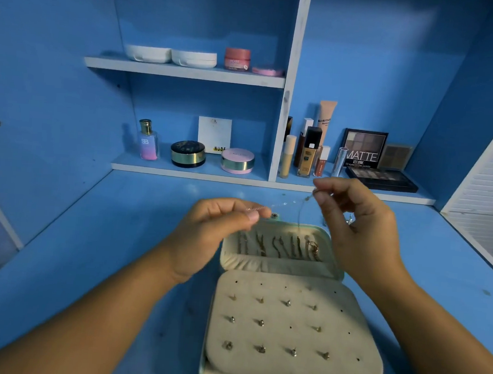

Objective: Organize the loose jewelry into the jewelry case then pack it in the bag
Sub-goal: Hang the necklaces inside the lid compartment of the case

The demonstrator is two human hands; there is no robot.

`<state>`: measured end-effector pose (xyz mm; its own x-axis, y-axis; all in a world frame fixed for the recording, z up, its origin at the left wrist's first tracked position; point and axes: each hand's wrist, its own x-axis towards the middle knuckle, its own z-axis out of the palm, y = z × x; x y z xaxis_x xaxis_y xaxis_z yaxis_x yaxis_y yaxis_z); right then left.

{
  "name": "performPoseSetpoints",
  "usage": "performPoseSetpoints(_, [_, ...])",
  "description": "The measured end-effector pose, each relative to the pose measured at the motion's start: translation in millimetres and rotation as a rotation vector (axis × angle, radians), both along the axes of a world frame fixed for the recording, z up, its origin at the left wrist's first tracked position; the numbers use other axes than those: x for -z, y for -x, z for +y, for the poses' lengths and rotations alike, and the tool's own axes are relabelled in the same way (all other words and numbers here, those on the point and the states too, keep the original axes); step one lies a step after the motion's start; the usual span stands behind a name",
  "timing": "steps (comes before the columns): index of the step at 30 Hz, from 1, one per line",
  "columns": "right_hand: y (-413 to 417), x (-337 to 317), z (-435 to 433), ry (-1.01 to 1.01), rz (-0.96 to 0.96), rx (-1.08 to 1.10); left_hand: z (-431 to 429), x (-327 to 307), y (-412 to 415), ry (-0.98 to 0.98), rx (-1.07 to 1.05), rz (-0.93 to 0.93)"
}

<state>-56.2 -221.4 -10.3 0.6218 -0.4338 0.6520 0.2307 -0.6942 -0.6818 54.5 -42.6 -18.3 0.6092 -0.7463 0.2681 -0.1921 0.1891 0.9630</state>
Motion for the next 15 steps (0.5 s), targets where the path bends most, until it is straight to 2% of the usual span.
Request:
performPoseSetpoints(9, [-5.7, 5.1, -15.5, -0.155, 0.125, 0.095, 11.4, -18.1, -20.7, 0.244, -0.156, 0.461])
performPoseSetpoints(15, [-7.6, 7.8, -21.2, -0.159, 0.270, 0.135, 15.9, -22.2, -32.6, 0.329, -0.279, 0.535])
